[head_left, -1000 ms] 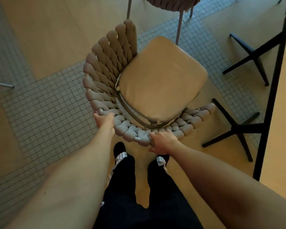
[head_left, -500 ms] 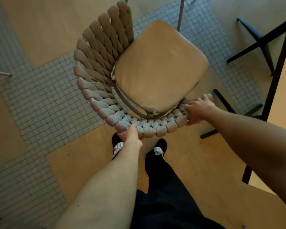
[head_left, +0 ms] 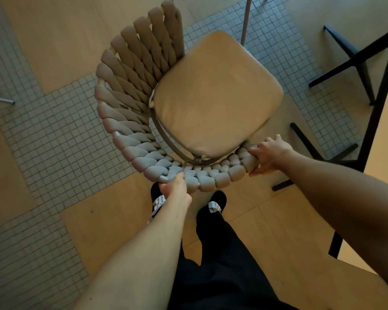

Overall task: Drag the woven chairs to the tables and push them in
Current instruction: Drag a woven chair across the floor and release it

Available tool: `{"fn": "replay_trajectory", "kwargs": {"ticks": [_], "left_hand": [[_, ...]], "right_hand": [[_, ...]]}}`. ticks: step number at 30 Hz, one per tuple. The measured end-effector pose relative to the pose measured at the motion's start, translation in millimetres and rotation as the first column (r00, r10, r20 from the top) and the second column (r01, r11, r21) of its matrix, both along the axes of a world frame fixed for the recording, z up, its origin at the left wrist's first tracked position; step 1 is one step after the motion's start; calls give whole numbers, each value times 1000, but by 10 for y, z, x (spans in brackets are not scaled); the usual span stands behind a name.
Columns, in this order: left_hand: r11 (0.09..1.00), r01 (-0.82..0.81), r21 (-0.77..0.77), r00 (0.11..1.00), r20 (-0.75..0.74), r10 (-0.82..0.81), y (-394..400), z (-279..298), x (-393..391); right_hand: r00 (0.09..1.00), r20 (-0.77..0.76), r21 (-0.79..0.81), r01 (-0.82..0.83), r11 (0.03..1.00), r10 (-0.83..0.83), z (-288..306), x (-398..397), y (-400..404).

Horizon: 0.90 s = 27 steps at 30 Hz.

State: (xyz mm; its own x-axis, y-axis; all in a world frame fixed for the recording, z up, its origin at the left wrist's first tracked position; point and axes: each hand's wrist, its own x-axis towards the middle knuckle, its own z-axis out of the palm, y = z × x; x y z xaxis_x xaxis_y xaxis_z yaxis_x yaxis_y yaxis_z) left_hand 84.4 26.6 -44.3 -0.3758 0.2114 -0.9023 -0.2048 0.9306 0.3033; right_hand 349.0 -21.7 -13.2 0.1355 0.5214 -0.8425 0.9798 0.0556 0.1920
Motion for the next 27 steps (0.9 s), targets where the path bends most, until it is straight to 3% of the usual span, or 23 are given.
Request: {"fn": "replay_trajectory", "kwargs": {"ticks": [8,15,24,27], "left_hand": [[962,244,120,969,-81,-235,701,-11,-606],[841,512,176,856,-181,-484,1568,0,-896],[645,744,173,667,-245,-704,2426,86,-977],[628,753,199,658,-204,-724,2457,55,-1030]], "right_hand": [[977,-97,86,198,976,-190,-34,-873,-57],[877,-190,142,469,872,-441,-118,-1719,119],[813,-272,174,567,805,-514,-172,-2399,495],[809,-247,144,575,805,-534,-180,-2450,533]]}}
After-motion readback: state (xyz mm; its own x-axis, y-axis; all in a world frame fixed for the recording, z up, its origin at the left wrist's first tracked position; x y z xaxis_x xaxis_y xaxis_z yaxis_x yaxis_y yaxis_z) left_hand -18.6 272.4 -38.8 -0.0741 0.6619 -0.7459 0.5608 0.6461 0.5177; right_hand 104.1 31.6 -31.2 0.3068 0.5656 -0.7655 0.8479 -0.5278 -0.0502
